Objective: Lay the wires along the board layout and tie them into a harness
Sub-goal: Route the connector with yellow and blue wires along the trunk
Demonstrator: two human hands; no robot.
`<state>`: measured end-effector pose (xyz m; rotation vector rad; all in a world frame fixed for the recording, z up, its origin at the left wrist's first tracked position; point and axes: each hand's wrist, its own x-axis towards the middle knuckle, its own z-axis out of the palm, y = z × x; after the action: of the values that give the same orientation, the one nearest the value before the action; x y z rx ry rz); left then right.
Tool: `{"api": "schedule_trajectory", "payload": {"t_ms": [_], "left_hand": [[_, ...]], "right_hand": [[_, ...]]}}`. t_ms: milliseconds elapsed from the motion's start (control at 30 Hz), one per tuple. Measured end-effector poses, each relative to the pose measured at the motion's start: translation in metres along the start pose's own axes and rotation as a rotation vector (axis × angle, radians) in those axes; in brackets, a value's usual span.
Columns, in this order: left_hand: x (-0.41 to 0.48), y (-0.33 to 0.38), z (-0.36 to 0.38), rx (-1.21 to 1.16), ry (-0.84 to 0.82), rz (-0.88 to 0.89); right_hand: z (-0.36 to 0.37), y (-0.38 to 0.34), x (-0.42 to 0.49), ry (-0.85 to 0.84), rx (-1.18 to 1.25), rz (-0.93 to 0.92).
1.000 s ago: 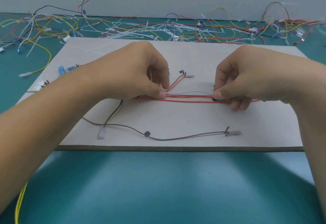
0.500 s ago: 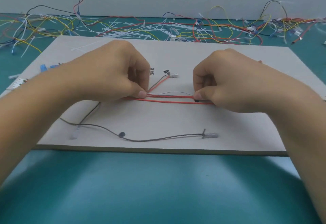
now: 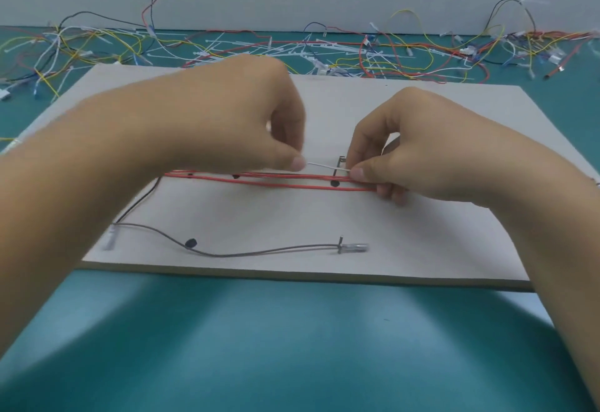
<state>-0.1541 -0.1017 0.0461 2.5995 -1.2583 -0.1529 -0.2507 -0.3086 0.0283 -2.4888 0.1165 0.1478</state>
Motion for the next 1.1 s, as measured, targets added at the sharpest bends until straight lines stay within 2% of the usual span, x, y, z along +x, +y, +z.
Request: {"api": "schedule_trajectory", "payload": {"t_ms": [133,300,533,833,1100], "left_hand": [[0.012,0.015,0.022,-0.15,0.02,0.058],[0.009,0.01,0.035,-0.266,-0.035,0.027],[0.012,0.011,0.045,-0.319,0.098,-0.006],[0.006,0.014,0.054,-0.276,0.178,0.01],[0.006,0.012,0.057,-0.302,0.182,-0.014]], "right_hand": [[-0.001,-0.001,-0.001,0.006,-0.026,-0.001],[-0.002,-0.001,-0.002,-0.015,-0.03,-0.029],[-0.007,0.002,0.001,0.14,-0.027,-0.06],[0.006,-0.004,0.006,0.269,0.022,-0.298],[0.007,0.001,0.013,0.208,-0.058,-0.142]]}}
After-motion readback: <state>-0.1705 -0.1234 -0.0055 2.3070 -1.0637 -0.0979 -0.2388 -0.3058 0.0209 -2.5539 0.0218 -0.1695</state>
